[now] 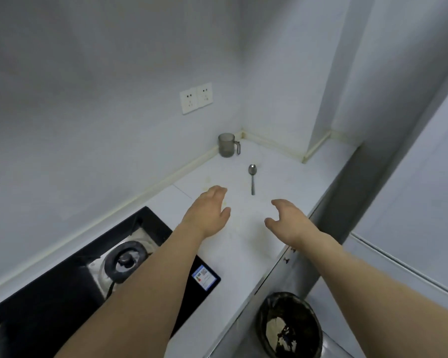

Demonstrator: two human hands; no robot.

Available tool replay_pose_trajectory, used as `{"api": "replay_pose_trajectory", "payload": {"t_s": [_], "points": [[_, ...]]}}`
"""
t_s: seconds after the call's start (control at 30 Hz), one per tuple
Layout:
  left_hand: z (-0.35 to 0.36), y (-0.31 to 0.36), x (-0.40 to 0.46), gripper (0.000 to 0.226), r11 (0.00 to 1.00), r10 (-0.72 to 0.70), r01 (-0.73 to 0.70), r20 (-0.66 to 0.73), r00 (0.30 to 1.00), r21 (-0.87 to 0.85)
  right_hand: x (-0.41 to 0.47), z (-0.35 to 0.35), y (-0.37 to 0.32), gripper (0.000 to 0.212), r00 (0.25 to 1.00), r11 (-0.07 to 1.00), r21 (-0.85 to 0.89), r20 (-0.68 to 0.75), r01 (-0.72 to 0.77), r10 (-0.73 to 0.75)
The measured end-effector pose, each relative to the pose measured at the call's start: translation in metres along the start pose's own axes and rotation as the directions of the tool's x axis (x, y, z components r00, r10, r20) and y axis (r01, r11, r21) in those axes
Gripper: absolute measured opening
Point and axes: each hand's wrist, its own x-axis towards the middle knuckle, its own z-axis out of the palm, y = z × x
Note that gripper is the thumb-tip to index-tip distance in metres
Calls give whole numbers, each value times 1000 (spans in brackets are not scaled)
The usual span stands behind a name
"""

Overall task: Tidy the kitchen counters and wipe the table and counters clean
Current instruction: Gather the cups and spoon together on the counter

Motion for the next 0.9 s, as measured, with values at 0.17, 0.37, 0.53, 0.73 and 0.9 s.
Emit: {"api": "replay_pose_trajectory", "payload": {"t_s": [0.17,0.37,0.53,0.73,0.9], "points": [[-6,28,48,58,997,-35,37,-26,999,64,46,-43,34,58,998,999,31,48,-44,43],[-24,15,121,55,986,-150,154,-57,987,66,132,-64,39,45,993,993,62,68,-100,96],[-17,-28,215,55,951,-308,306,-47,950,-42,214,-48,39,14,979,976,119,110,-182,169],[16,-75,351,55,959,-269,268,3,963,-91,329,-9,48,21,945,947,82,136,-309,297],[53,-105,439,65,948,-309,310,25,951,-78,403,27,59,16,921,923,28,93,-383,379]]}}
